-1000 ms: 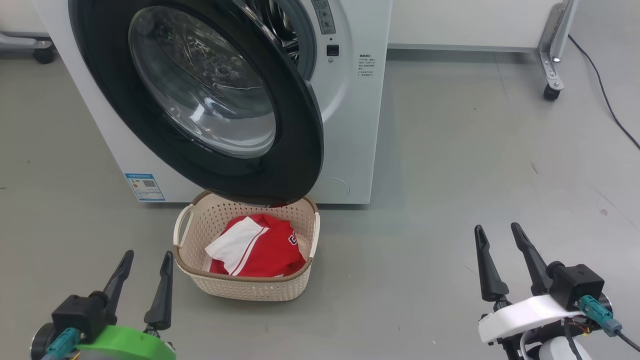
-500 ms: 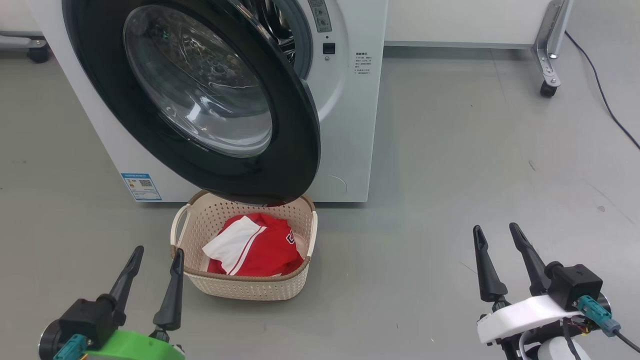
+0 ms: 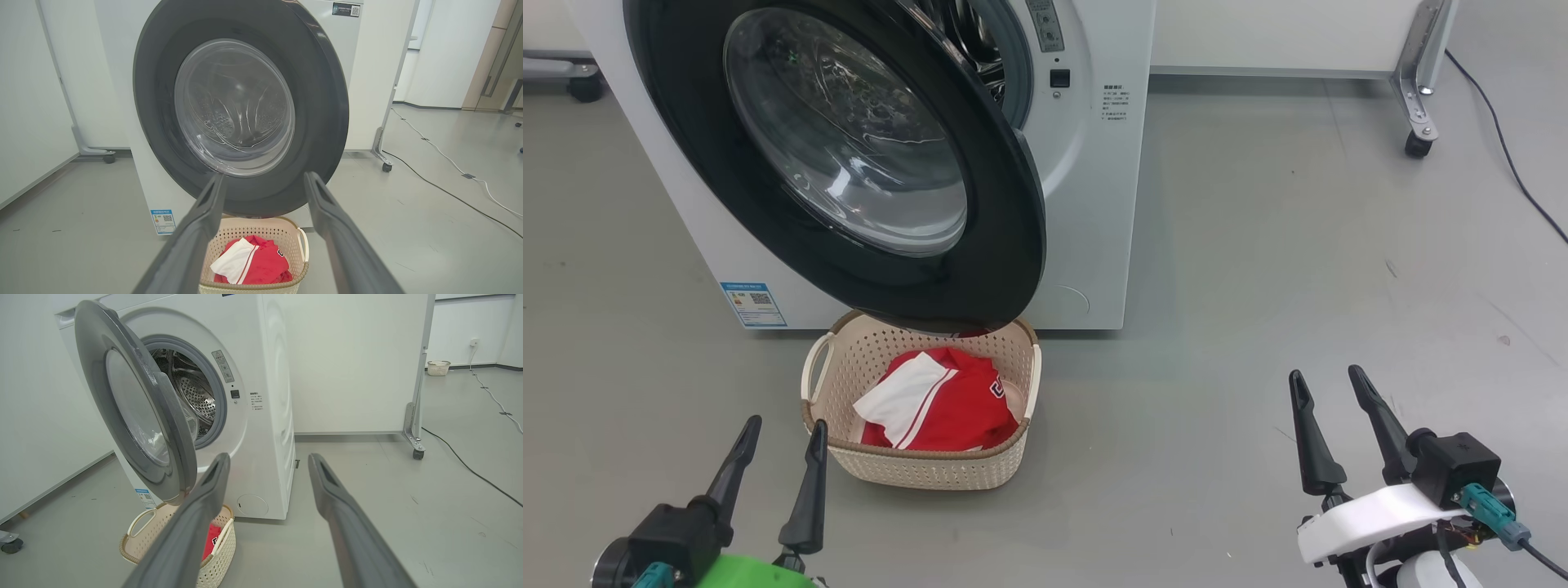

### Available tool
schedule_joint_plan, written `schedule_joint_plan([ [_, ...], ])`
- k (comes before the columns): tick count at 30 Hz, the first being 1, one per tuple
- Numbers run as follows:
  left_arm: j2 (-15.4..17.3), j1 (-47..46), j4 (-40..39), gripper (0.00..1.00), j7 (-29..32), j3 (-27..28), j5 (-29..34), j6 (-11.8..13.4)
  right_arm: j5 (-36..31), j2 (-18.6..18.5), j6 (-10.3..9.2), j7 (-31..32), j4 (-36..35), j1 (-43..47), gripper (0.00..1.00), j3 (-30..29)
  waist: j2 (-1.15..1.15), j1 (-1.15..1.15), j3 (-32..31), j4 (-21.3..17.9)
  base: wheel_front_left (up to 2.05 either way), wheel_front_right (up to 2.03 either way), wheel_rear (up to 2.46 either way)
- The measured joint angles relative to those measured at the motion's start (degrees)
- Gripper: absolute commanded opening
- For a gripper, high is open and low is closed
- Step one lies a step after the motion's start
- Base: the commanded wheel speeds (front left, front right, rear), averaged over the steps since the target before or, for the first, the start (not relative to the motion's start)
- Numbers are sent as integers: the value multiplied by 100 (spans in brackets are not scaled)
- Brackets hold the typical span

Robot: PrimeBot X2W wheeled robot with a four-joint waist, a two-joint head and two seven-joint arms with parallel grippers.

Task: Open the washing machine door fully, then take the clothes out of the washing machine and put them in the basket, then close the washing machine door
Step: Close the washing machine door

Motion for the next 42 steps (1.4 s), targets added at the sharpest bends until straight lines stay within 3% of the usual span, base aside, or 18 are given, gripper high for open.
schedule_joint_plan([
  [31,-277,90,0,100,0,172,187,-211,-1,-75,1,0,-77,0,100,-32,0,0,93,80,0,0,0],
  [32,-294,90,0,100,0,174,205,-223,-1,-103,1,0,-90,-1,50,-34,0,0,108,95,0,0,0],
  [33,-308,90,-1,100,0,174,230,-226,-11,-133,1,-1,-97,-1,13,-32,0,0,124,112,0,0,0],
  [34,-319,90,-2,100,0,174,234,-227,-23,-155,1,0,-119,-1,0,-26,0,0,140,130,0,0,0],
  [42,-388,71,-138,100,-1,142,301,-272,-182,-404,1,10,-368,-242,0,419,0,0,410,289,0,0,0],
])
